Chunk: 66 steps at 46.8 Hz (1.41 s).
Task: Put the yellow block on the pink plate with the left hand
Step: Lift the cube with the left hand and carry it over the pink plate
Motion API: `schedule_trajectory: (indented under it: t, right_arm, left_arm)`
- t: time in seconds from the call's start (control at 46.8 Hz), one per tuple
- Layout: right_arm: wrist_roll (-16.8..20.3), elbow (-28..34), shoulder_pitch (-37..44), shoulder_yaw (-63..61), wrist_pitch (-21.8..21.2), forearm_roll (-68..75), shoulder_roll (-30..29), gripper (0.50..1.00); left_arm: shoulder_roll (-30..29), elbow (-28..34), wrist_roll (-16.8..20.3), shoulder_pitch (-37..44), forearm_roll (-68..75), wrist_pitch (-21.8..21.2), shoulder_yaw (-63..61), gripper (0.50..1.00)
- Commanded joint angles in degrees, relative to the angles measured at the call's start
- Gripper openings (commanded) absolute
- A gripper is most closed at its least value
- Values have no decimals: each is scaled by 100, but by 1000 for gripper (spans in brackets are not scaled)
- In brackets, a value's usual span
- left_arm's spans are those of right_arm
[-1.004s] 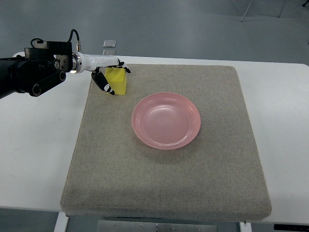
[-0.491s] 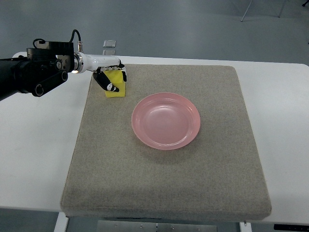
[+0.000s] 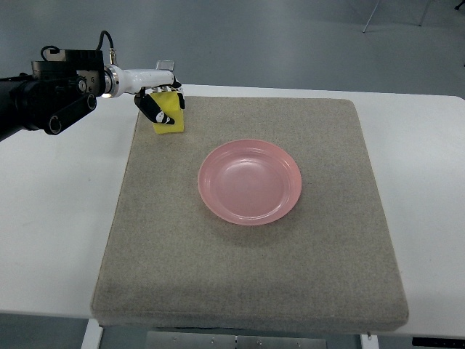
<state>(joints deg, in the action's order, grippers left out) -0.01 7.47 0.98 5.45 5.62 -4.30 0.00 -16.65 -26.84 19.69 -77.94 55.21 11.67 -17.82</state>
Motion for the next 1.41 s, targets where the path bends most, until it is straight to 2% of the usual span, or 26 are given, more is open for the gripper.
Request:
schedule_trajectory:
  t: [0.0, 0.192, 0.683, 1.046, 1.388]
  right_arm:
    - [1, 0, -2, 0, 0, -1, 0, 924]
    - [1, 0, -2, 0, 0, -1, 0, 924]
    - [1, 0, -2, 0, 0, -1, 0, 924]
    - [1, 0, -2, 0, 0, -1, 0, 924]
    - [1, 0, -2, 0, 0, -1, 0, 924]
  left_arm:
    - [12, -22, -1, -63, -63, 20, 7, 500]
    - [21, -268, -10, -213, -107, 11, 112, 500]
    - [328, -1613, -18, -512, -46, 11, 350, 500]
    - [785, -1684, -10, -459, 51, 213, 297, 500]
    - [891, -1736, -1, -424, 60, 380, 192, 500]
